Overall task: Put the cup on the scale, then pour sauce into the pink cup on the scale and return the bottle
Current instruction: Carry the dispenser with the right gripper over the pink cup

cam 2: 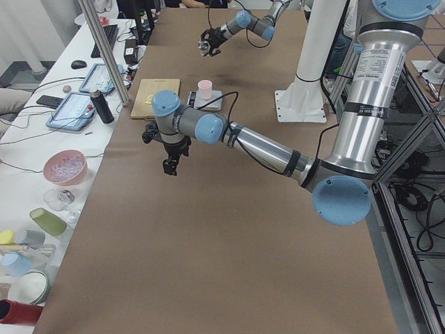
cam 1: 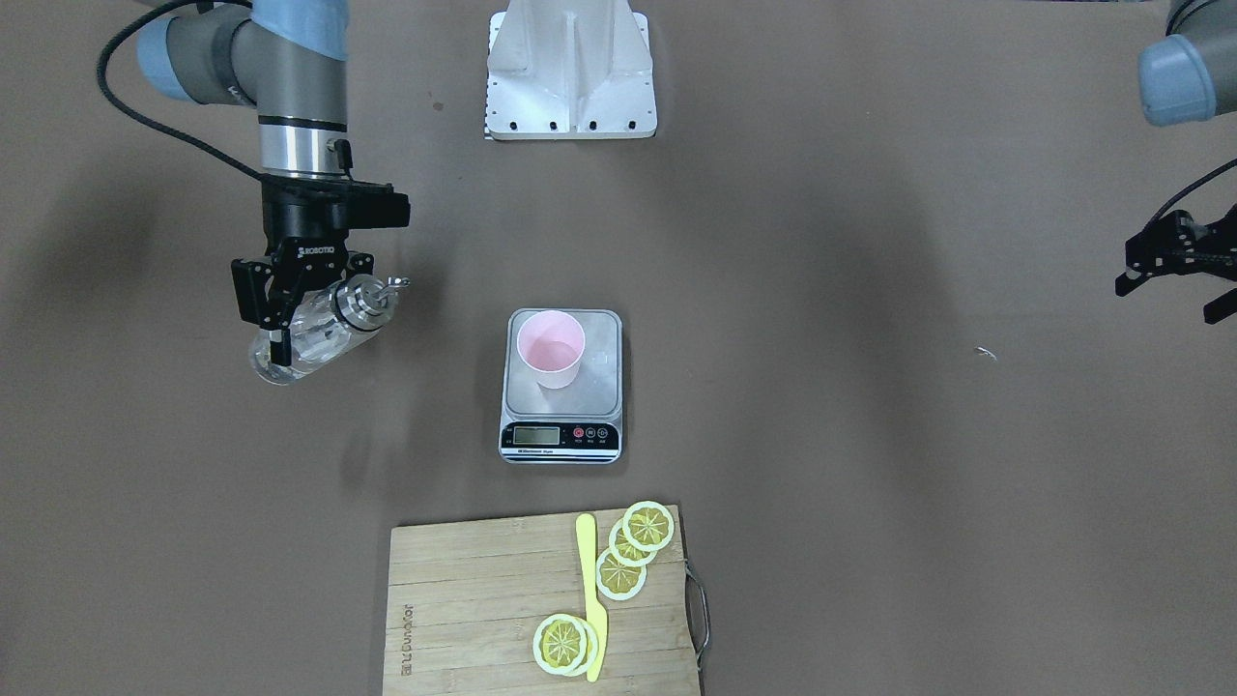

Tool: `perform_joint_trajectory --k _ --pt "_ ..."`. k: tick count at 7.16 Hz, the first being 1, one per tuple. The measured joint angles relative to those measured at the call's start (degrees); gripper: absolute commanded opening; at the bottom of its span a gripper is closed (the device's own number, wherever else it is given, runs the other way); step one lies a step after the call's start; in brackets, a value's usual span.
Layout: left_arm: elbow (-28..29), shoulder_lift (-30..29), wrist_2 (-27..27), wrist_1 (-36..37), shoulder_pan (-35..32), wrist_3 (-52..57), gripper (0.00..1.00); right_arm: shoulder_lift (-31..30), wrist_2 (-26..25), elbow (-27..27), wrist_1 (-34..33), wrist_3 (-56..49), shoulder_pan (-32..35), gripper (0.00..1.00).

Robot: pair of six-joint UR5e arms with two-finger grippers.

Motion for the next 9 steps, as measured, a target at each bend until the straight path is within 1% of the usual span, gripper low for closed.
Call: perform_joint_trajectory --k 1,2,4,7,9 --pt "-0.02 0.69 -0.05 -0.17 -0.31 0.50 0.97 2.12 -2.08 0.11 -5.38 -0.19 -1.64 0.03" --pt "-0.02 1.15 -0.05 -0.38 -0.50 0.70 0.97 3.02 -3.32 0.04 -8.04 -0.38 -2.78 0.03" --pt "0.03 1.71 -0.04 -0.62 -0.59 0.78 0.97 4.34 -5.39 -1.32 -10.90 -1.53 -3.96 0.03" --pt "0.13 2.43 0.08 -1.32 -0.64 0.79 0.97 10.98 -8.82 -7.58 -15.68 -5.14 -3.53 0.02" --pt "0.12 2.66 0.13 -1.49 -0.68 0.79 0.97 13.30 -10.20 -10.09 -17.57 -7.36 -3.05 0.01"
